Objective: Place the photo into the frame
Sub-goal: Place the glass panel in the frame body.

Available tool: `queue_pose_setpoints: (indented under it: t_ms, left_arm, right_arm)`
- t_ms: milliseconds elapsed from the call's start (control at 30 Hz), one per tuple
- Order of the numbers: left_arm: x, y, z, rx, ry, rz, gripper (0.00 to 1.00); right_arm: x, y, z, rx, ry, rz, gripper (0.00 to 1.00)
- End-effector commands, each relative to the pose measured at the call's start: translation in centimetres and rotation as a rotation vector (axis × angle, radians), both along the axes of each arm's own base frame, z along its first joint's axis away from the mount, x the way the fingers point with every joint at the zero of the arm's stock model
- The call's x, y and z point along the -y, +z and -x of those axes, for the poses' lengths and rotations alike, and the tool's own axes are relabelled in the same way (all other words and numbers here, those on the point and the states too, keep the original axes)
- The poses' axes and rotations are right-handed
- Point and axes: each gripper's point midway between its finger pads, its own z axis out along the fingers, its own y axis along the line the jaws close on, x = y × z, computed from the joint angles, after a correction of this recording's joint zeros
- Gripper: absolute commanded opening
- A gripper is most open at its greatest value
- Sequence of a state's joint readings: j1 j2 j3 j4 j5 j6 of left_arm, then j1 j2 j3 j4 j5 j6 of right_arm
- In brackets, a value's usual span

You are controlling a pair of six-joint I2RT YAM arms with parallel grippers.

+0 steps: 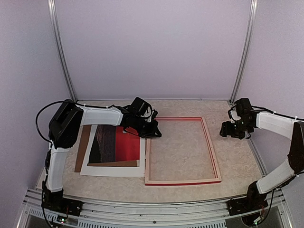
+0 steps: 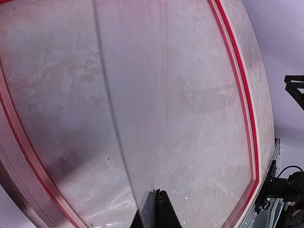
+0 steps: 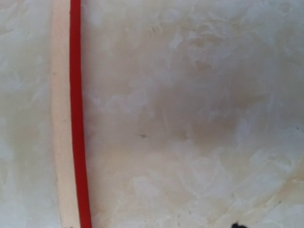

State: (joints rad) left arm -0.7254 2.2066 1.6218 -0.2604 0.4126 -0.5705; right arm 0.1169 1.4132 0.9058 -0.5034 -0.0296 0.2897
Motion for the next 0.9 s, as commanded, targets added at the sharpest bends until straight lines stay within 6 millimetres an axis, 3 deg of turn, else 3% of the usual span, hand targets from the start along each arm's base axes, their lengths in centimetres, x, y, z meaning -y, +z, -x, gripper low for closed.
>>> queue_pose_setpoints:
  t_ms: [0,233,467,667,867]
  left_arm:
    - [1.1,0.5,0.0,0.026,-0.042,0.035,0.00]
    - [1.5,1.6,0.3,0.056,-0.058,0.070,0.00]
    - [1.6,1.2,0.5,0.059,-0.057,0.060,0.00]
    - [1.4,0.5,0.4,0.060,-0.047,0.038,0.00]
    - [1.3,0.2,0.5,0.062,-0.038,0.024,0.00]
  right_arm:
    - [-0.5,-0.3,0.2,-0.003,0.006,-0.003,0.70]
    - [-1.1,-0.8,0.4,-0.010,0.018,-0.021,0.70]
    - [-3.0,-1.8,0.4,-0.025,0.057,-0.041,0.70]
    - [-5.9,-2.8,0.6,-0.037,0.130,-0.065,0.71]
    - [-9.7,-2.2,0.2,0.003,0.220,-0.083,0.71]
